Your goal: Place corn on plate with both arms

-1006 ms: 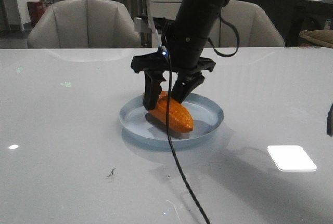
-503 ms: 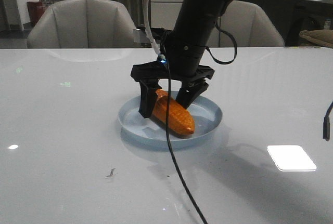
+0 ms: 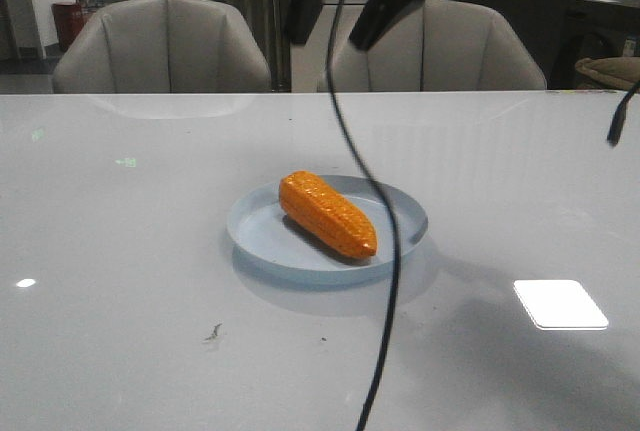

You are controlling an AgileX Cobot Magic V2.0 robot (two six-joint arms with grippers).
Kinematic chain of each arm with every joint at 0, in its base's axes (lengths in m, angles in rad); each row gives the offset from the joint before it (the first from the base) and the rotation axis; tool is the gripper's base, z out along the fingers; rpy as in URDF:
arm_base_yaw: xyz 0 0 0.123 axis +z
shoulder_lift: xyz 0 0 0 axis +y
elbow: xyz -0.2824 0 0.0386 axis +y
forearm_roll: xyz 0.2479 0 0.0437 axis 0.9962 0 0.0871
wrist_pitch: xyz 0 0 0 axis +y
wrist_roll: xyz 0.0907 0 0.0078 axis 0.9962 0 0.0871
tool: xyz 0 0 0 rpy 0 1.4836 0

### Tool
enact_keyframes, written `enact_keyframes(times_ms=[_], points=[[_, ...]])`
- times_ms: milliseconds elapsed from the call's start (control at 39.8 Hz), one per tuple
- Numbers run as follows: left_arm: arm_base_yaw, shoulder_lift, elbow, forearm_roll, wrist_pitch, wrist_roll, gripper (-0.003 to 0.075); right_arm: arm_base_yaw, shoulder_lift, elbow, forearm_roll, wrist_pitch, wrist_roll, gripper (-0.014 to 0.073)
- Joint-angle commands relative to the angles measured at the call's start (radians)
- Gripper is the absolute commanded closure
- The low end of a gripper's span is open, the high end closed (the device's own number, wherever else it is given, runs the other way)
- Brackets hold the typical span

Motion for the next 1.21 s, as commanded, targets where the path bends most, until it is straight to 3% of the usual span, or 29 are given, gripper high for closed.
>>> enact_keyframes(times_ms=[0, 151, 302, 603, 855, 1182], points=[[0.005, -0.017, -0.031, -0.006, -0.067, -0.01, 0.0451, -0.07, -0.162, -0.041, 0.025, -0.003, -0.007, -0.002], [0.005, -0.017, -0.031, -0.006, -0.067, -0.01, 0.0451, -0.198, -0.31, 0.006, 0.047, 0.046, -0.008, -0.002], [0.005, -0.017, -0.031, -0.006, -0.067, -0.01, 0.0451, -0.306, -0.477, 0.18, 0.047, 0.007, -0.03, -0.002], [0.005, -0.017, -0.031, -0.006, -0.067, -0.01, 0.0451, -0.496, -0.879, 0.796, 0.042, -0.329, -0.033, -0.002], [0.005, -0.017, -0.031, -0.006, -0.067, -0.01, 0.0451, -0.51, -1.13, 1.182, -0.039, -0.486, -0.101, -0.002], [0.005, -0.017, -0.031, -0.006, -0.067, -0.01, 0.0451, -0.51, -1.243, 1.342, -0.021, -0.471, -0.107, -0.002]])
